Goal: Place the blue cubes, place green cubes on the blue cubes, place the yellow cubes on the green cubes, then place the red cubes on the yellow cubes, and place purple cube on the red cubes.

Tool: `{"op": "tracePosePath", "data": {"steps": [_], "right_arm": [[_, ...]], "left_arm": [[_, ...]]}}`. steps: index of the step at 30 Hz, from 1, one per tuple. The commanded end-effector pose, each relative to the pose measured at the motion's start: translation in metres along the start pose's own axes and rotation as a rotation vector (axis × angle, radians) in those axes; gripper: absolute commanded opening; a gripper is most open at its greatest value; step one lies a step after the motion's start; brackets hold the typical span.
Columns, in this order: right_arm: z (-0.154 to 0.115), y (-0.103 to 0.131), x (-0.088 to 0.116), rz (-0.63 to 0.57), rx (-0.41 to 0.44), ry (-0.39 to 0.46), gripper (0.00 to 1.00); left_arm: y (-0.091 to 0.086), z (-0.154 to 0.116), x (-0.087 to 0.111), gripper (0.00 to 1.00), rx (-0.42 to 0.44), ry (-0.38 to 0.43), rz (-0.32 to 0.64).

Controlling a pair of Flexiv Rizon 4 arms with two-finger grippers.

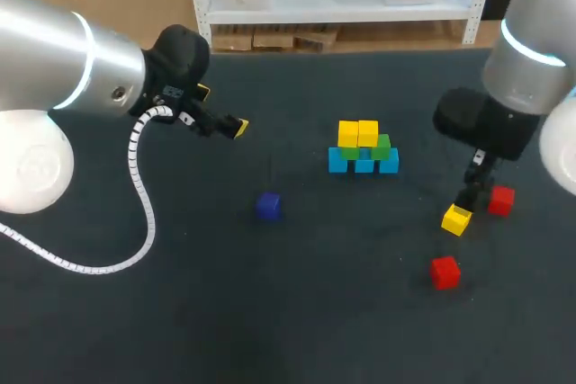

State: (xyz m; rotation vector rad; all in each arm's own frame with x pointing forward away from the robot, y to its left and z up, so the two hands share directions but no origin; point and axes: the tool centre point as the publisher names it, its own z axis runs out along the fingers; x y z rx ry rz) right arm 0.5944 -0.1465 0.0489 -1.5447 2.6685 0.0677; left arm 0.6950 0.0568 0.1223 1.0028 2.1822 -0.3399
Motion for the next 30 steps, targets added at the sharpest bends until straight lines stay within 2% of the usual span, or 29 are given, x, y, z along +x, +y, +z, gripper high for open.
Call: {"op": "tracePosePath", "data": {"steps": [1,7,18,30], "right_arm": [[0.019,-0.014,-0.018,-0.008,-0.042,0.041,1.0],[0.036,-0.009,-0.025,-0.03,-0.088,0.061,1.0],[0.047,0.005,-0.022,-0.014,-0.115,0.097,1.0],[0.046,-0.002,0.005,0.027,-0.09,0.095,1.0]], "left_arm": [[0.002,-0.001,0.001,1.0,0.007,-0.006,0.002],[0.002,-0.001,0.001,1.0,0.007,-0.006,0.002],[0.002,-0.001,0.001,1.0,0.007,-0.006,0.002],[0.002,-0.001,0.001,1.0,0.007,-0.006,0.002]]}}
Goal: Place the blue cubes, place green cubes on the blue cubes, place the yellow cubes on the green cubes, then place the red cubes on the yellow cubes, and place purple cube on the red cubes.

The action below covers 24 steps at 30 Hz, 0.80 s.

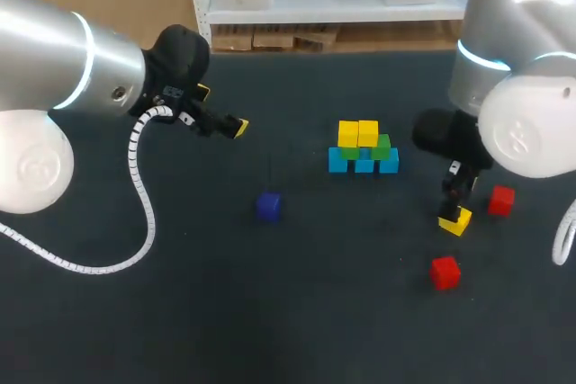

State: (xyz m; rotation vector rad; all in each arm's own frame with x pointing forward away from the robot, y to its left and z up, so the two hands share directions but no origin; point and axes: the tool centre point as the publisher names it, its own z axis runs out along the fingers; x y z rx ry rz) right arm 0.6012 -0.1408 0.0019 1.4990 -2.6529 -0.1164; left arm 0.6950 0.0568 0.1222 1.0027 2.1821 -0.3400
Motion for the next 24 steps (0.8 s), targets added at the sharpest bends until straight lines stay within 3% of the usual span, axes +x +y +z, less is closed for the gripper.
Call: {"op": "tracePosePath", "data": {"steps": [1,20,21,22,23,24], "right_arm": [[0.001,0.0,0.011,0.002,0.011,-0.019,1.0],[0.011,-0.009,0.0,-0.061,-0.009,-0.022,0.98],[0.011,-0.009,0.0,-0.063,-0.008,-0.022,0.94],[0.011,-0.007,-0.001,-0.065,-0.006,-0.022,0.82],[0.011,-0.007,-0.002,-0.067,-0.006,-0.021,0.48],[0.011,-0.006,-0.002,-0.068,-0.005,-0.021,0.43]], "left_arm": [[0.002,-0.001,0.001,1.0,0.007,-0.006,0.002],[0.002,-0.001,0.001,1.0,0.007,-0.006,0.002],[0.002,-0.001,0.001,1.0,0.007,-0.006,0.002],[0.002,-0.001,0.001,1.0,0.007,-0.006,0.002],[0.002,-0.001,0.001,1.0,0.007,-0.006,0.002],[0.002,-0.001,0.001,1.0,0.007,-0.006,0.002]]}}
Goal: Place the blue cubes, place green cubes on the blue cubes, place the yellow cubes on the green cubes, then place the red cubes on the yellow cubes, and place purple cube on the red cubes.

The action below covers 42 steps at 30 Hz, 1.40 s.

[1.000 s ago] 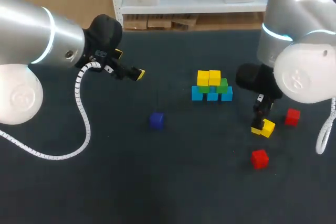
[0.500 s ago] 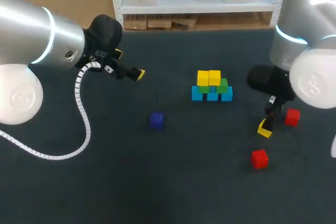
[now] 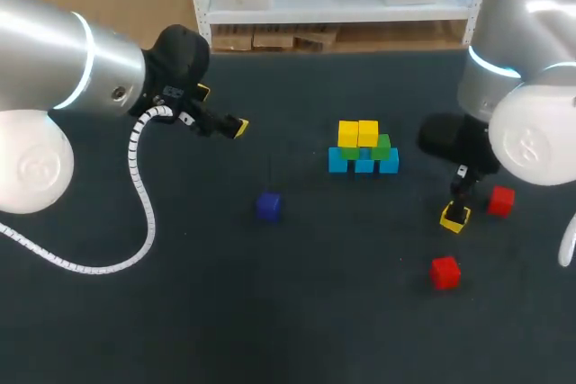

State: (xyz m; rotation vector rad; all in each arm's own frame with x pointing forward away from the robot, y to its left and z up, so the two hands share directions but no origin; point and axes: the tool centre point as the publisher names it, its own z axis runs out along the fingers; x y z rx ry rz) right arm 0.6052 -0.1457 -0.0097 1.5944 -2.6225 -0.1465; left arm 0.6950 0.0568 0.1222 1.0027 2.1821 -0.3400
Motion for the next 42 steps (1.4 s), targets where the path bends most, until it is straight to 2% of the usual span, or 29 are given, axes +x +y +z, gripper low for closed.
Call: {"op": "tracePosePath", "data": {"steps": [1,2,4,9,14,18,27,42], "right_arm": [[0.0,0.001,-0.004,-0.004,-0.001,0.006,0.29],[0.0,0.002,-0.005,-0.005,0.0,0.009,0.16],[0.0,0.003,-0.005,-0.004,0.002,0.02,0.0],[-0.004,0.007,-0.007,-0.028,0.014,0.029,0.0],[-0.015,0.013,-0.015,-0.116,0.038,0.068,0.0],[-0.028,0.013,-0.022,-0.205,0.038,0.05,0.0],[-0.052,0.009,-0.032,-0.296,0.068,0.062,0.0],[-0.079,0.01,-0.08,-0.472,0.166,0.101,0.0]], "left_arm": [[0.002,-0.001,0.001,1.0,0.007,-0.006,0.002],[0.002,-0.001,0.001,1.0,0.007,-0.006,0.002],[0.002,-0.001,0.001,1.0,0.007,-0.006,0.002],[0.002,-0.001,0.001,1.0,0.007,-0.006,0.002],[0.002,-0.001,0.001,1.0,0.007,-0.006,0.002],[0.002,-0.001,0.001,1.0,0.007,-0.006,0.002],[0.002,-0.001,0.001,1.0,0.007,-0.006,0.002],[0.002,-0.001,0.001,1.0,0.007,-0.006,0.002]]}}
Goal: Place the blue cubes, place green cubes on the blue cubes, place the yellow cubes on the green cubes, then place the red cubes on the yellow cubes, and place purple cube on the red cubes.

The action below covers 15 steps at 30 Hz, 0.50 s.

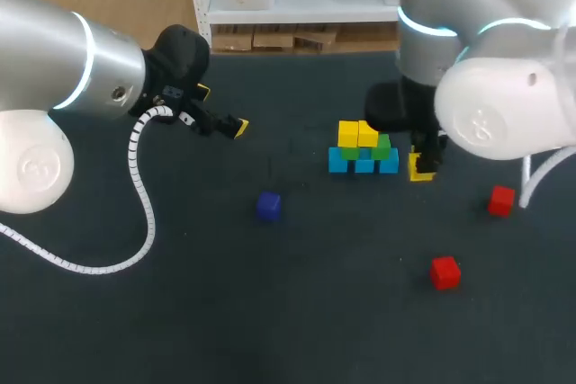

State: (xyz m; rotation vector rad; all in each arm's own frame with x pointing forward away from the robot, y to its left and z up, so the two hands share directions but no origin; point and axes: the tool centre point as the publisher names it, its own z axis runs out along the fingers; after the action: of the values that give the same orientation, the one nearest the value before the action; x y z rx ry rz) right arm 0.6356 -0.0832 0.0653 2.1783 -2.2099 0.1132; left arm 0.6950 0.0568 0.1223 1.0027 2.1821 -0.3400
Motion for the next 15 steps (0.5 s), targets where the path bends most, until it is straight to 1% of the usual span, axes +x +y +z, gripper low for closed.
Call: {"op": "tracePosePath", "data": {"steps": [1,6,10,15], "right_arm": [[-0.007,-0.009,-0.01,-0.021,0.009,0.021,0.0],[-0.013,-0.023,-0.005,-0.041,0.027,0.013,0.0],[-0.012,-0.036,0.002,-0.031,0.029,-0.014,0.0],[-0.006,-0.047,0.008,-0.001,0.02,-0.093,0.0]], "left_arm": [[0.002,-0.001,0.001,1.0,0.007,-0.006,0.002],[0.002,-0.001,0.001,1.0,0.007,-0.006,0.002],[0.002,-0.001,0.001,1.0,0.007,-0.006,0.002],[0.002,-0.001,0.001,1.0,0.007,-0.006,0.002]]}}
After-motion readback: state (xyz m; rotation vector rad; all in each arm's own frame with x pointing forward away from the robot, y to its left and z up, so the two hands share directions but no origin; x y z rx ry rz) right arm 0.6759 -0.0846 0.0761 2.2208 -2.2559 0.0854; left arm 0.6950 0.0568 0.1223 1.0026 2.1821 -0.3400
